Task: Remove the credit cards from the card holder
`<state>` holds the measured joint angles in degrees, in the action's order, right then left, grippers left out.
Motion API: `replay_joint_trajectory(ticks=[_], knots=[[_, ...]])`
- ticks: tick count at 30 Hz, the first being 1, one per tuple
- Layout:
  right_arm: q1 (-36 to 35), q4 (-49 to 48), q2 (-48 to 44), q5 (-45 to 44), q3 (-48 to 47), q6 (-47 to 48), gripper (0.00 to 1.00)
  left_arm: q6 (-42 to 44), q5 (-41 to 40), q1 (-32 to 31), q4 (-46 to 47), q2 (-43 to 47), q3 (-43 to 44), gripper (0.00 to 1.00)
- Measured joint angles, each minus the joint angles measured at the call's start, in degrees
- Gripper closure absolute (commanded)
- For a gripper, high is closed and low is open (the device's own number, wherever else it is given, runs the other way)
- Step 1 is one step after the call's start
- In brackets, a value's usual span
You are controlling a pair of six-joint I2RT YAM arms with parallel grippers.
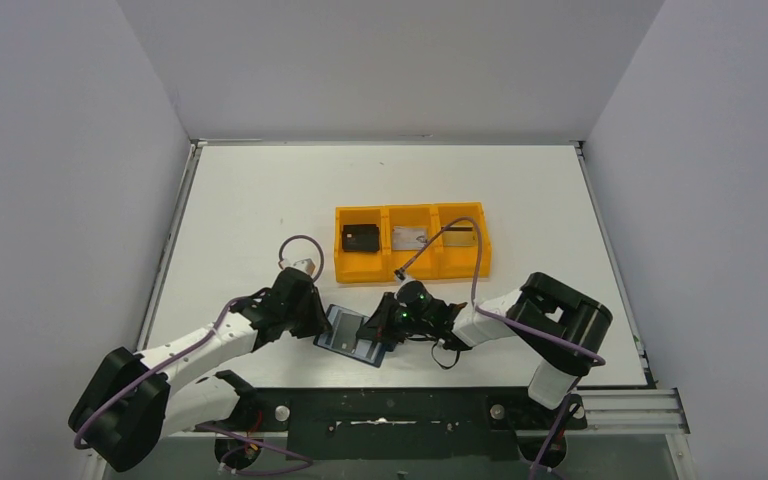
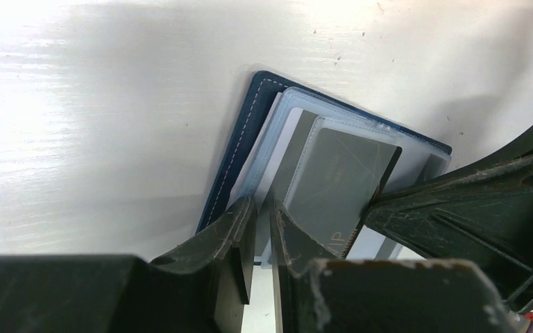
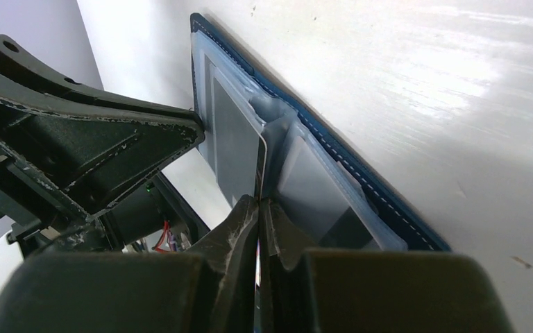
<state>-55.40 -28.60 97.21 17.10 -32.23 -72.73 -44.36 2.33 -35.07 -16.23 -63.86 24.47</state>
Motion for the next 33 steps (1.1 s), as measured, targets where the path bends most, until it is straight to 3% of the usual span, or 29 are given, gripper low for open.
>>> replay_joint_trajectory(ticks=[2,6,11,16,22,33], knots=[[0.42,-0.81,-0.22,0.59,0.72,-0.17,0.98,0.0,-0.35,0.0,-0.42,0.33,0.0,0.8],[0.85,-1.55,-0.22,1.44,0.98,-0.22,0.98,-0.02,-0.63,-0.02,-1.46,0.9,0.48,0.62],[0.98,-1.79,0.37,1.46,0.74,-0.76,0.98,0.09,-0.76,0.0,-2.6,3.82,2.08,0.57],[1.01,-2.16,1.27,1.42,0.26,-1.73,0.99,0.63,2.75,0.0,-0.09,6.4,2.58,0.61],[1.01,-2.19,1.92,1.42,-0.31,-1.95,0.98,0.9,9.66,-0.02,5.03,2.67,2.12,0.69],[1.42,-1.57,1.44,1.42,-0.28,-1.9,0.98,0.44,7.78,0.0,4.33,-3.93,1.55,0.76]])
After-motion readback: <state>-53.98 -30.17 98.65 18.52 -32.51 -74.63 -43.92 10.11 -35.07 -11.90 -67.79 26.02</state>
